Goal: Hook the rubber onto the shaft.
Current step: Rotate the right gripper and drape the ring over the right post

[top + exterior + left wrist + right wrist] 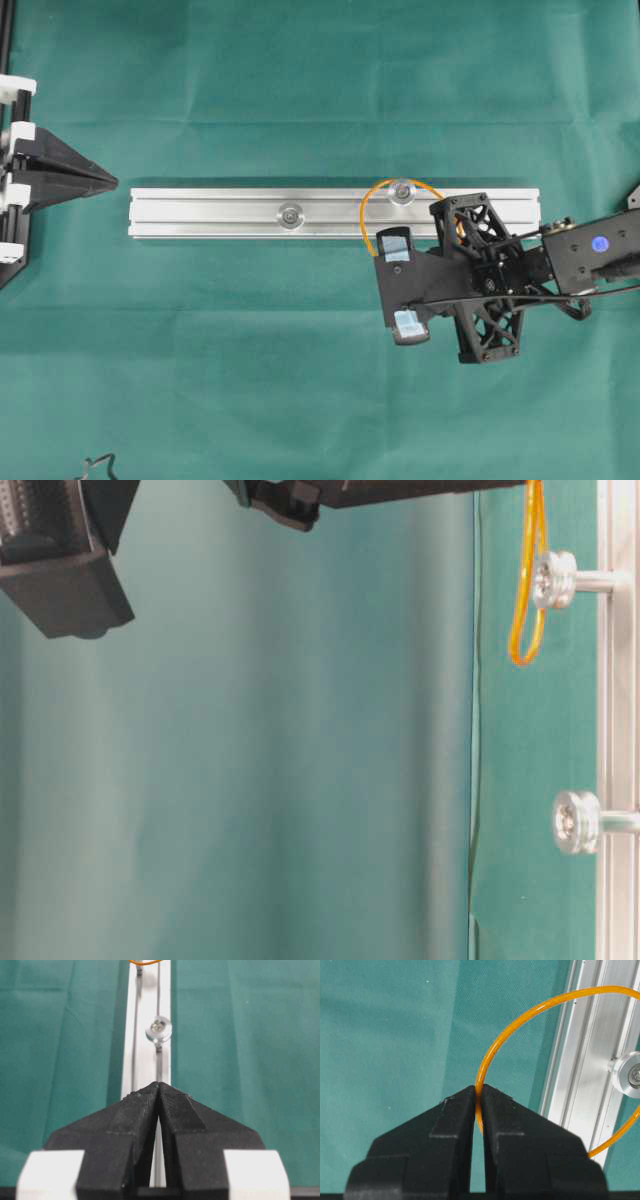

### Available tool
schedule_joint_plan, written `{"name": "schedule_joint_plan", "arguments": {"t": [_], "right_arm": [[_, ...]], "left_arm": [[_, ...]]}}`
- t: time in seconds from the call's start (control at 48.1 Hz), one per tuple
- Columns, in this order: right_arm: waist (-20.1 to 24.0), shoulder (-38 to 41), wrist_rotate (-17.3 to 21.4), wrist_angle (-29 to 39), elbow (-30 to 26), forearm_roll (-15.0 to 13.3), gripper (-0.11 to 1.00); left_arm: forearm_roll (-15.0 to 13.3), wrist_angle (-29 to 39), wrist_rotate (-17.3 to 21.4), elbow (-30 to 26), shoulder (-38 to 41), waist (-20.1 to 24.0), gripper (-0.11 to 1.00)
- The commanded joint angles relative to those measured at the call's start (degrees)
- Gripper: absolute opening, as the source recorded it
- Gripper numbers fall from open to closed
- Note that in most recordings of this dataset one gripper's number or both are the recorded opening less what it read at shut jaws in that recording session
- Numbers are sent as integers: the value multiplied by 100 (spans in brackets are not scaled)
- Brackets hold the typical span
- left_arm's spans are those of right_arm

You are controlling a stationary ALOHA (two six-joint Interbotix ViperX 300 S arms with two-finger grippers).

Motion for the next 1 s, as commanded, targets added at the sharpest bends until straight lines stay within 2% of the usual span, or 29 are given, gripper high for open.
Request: {"name": "schedule_joint_plan", "arguments": {"t": [0.0,0.333,0.666,0.978], "right_arm": [[44,-53,9,-35,-132,9,7],[44,-53,44,-35,-132,9,7],[44,9,765,-53,-185,9,7],[44,299,1450,-281,-501,9,7]], "left_arm": [[9,-53,0,-193,35,9,0],[18,-53,0,-193,35,9,0],[9,-53,0,-193,35,18,0],[18,-53,0,-185,35,9,0]]}}
